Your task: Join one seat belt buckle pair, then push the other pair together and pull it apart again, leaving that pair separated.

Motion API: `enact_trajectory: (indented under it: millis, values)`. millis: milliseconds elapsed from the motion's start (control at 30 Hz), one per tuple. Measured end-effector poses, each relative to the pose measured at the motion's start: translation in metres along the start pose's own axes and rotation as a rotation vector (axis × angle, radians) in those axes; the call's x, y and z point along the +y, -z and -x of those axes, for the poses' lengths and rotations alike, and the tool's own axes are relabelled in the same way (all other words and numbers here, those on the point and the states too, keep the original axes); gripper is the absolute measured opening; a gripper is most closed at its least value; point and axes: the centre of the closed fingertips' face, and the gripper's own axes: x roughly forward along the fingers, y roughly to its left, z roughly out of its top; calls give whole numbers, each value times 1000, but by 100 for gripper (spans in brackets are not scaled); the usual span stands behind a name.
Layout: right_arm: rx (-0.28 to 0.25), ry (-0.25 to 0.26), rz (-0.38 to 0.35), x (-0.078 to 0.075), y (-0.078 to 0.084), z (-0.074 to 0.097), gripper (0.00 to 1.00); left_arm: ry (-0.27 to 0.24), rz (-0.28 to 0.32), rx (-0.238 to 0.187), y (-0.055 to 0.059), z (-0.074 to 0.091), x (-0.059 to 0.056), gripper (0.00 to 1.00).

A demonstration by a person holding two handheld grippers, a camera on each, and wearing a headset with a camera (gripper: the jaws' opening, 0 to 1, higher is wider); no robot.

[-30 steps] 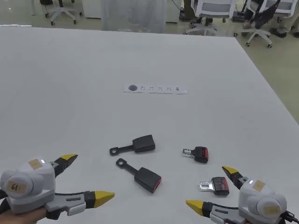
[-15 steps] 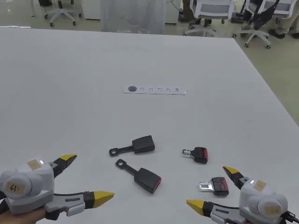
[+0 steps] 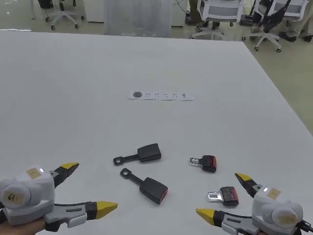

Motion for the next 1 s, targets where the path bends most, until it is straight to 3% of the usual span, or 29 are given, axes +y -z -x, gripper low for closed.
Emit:
enact_trajectory:
  millis: [133, 1000]
  values:
    - [-11, 17, -1, -9, -5, 1, 98, -3, 4, -2, 1, 1, 1, 100]
    - [-48, 38, -38, -8, -22, 0, 98, 6, 8, -6, 5, -1, -4, 100]
